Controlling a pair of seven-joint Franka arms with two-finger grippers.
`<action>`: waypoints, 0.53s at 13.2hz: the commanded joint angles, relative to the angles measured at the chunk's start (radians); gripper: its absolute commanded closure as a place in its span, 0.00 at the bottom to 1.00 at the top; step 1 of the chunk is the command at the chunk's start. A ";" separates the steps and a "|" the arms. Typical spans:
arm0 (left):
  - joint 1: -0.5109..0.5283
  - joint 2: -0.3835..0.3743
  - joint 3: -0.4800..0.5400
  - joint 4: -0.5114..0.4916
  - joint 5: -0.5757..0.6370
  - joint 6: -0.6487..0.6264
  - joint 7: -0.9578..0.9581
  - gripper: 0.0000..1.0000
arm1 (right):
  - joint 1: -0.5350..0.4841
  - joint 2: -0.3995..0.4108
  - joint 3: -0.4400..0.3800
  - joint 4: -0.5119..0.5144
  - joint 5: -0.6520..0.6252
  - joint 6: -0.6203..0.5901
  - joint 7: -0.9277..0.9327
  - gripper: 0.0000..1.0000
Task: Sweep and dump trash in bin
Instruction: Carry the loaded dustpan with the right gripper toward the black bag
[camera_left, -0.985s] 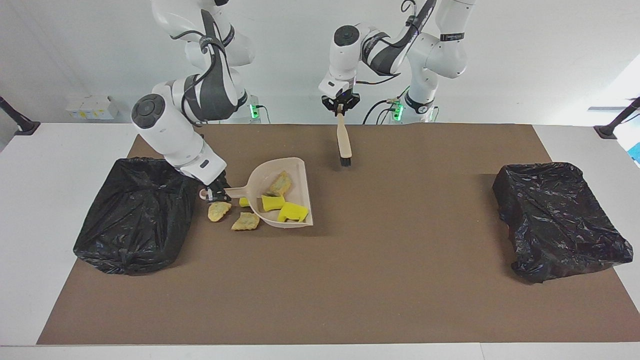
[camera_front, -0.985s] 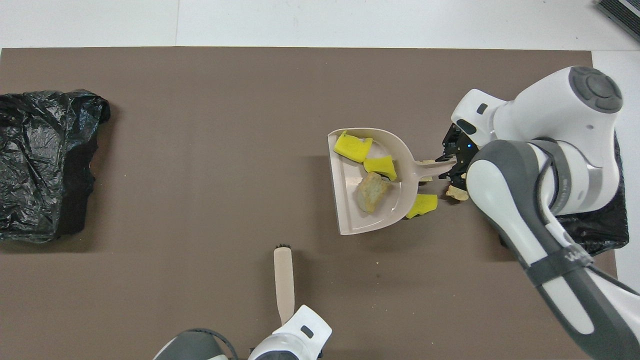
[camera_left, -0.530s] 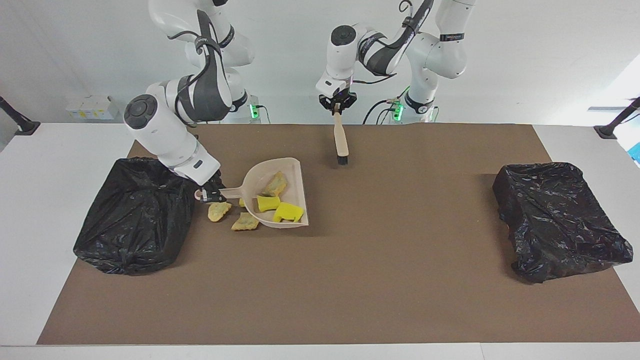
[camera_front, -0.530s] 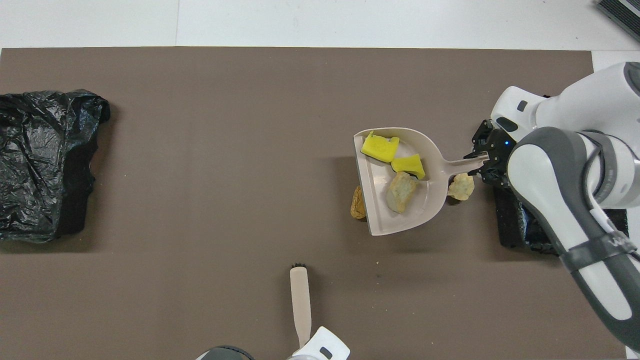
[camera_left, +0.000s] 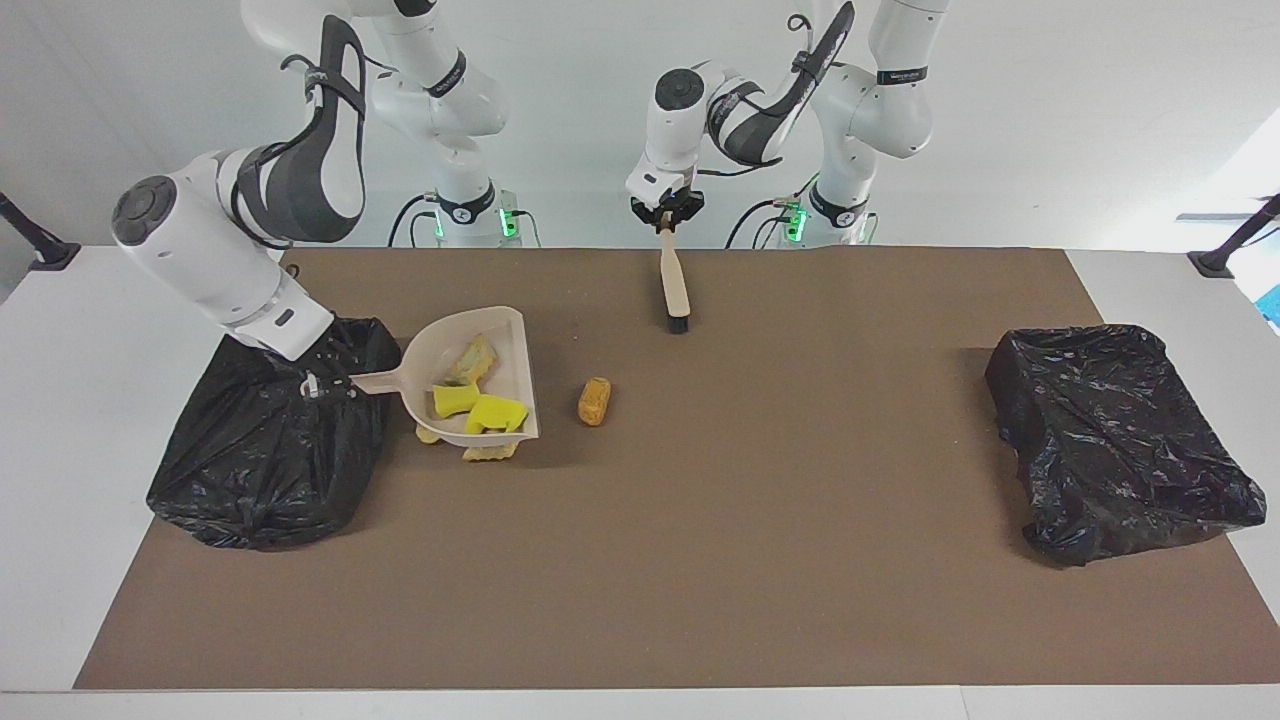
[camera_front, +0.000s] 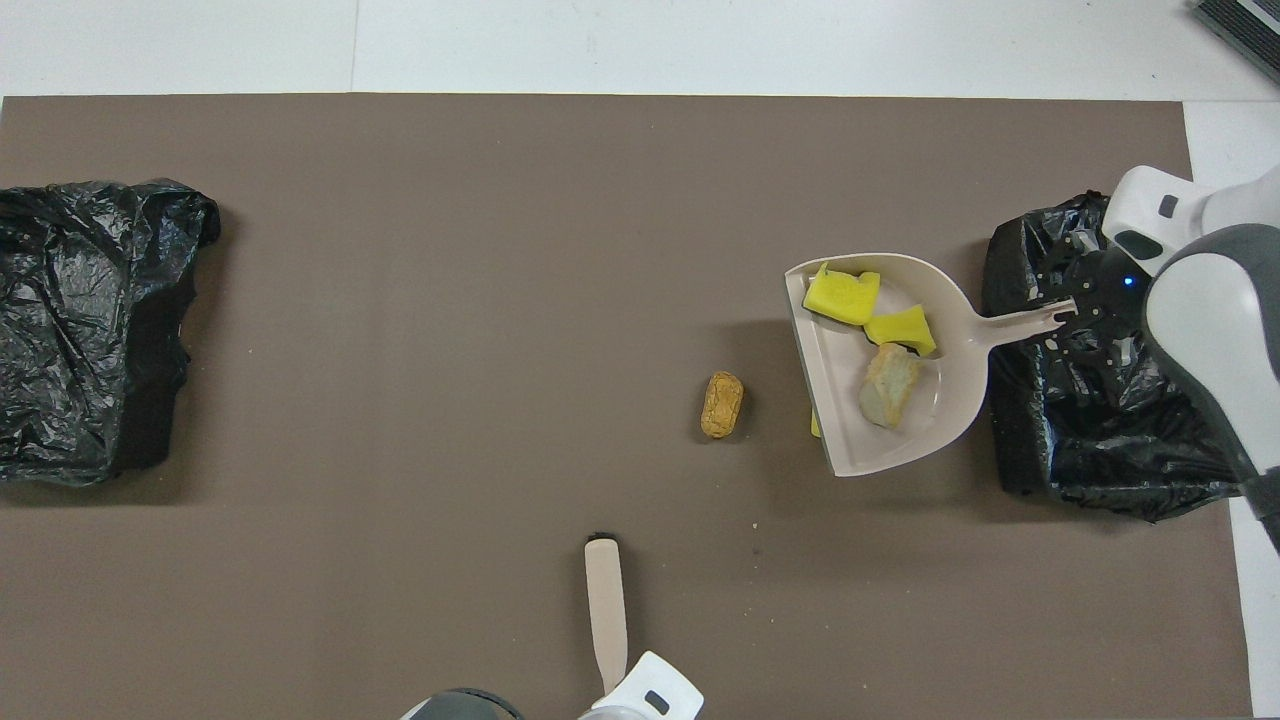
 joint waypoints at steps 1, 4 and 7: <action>-0.012 -0.007 0.014 -0.022 -0.027 0.032 0.054 0.82 | -0.069 0.003 0.009 0.030 -0.008 -0.026 -0.038 1.00; -0.004 -0.006 0.015 -0.024 -0.029 0.021 0.097 0.72 | -0.141 0.004 0.009 0.048 -0.024 -0.044 -0.038 1.00; 0.022 -0.001 0.017 -0.024 -0.029 0.012 0.117 0.48 | -0.212 0.018 0.006 0.091 -0.077 -0.049 -0.037 1.00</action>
